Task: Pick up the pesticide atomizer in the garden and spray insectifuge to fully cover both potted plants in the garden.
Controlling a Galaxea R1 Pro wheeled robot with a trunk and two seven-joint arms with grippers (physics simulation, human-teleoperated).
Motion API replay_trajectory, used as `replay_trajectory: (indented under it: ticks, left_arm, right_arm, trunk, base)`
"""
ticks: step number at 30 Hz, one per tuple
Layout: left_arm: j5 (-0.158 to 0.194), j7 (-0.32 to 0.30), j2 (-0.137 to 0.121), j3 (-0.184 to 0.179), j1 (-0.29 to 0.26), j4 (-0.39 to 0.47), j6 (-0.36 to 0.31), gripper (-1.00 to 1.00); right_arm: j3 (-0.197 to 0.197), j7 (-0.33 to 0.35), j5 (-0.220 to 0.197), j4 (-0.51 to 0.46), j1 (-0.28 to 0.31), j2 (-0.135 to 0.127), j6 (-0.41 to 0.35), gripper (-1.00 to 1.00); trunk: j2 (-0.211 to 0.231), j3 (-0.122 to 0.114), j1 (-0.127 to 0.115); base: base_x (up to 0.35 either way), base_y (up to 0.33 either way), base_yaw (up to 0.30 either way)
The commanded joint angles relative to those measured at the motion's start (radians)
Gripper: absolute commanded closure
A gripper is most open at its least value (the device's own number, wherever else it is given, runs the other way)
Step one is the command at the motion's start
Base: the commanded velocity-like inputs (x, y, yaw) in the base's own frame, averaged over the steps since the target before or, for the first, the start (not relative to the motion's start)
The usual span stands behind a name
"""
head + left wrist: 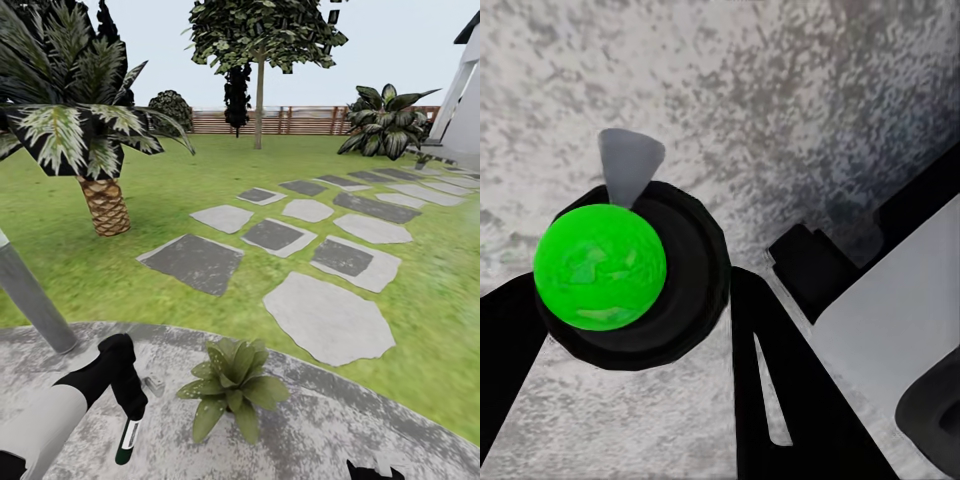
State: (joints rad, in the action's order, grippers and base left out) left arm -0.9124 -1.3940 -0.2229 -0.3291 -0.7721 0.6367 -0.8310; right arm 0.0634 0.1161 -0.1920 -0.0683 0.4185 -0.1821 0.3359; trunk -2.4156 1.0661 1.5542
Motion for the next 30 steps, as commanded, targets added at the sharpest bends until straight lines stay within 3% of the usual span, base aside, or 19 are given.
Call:
replay_trajectory:
  ticks: [1, 12, 20, 30]
  left_arm:
    - [-0.006, -0.009, 0.000, -0.004, -0.001, 0.001, -0.011, 1.00]
    - [-0.005, -0.012, 0.017, -0.011, -0.006, 0.030, -0.006, 1.00]
    - [-0.009, -0.011, 0.013, -0.012, -0.006, 0.031, -0.007, 1.00]
    - [-0.008, -0.011, 0.003, -0.012, 0.004, 0.029, -0.004, 1.00]
  right_arm:
    - [0.006, 0.005, -0.011, 0.001, 0.000, 0.000, 0.003, -1.00]
    - [0.006, 0.004, -0.011, 0.002, 0.000, -0.002, 0.003, -1.00]
    - [0.006, 0.004, -0.011, 0.002, 0.000, -0.002, 0.003, -1.00]
    - [0.006, 0.004, -0.011, 0.002, 0.000, -0.002, 0.003, -1.00]
  trunk:
    - [0.000, 0.001, 0.000]
    - [0.000, 0.001, 0.000]
    - [0.000, 0.001, 0.000]
    - [0.000, 0.001, 0.000]
  base:
    - [0.000, -0.272, 0.230]
    - [0.066, -0.273, 0.017]
    - [-0.050, -0.252, 0.000]
    - [-0.054, -0.043, 0.125]
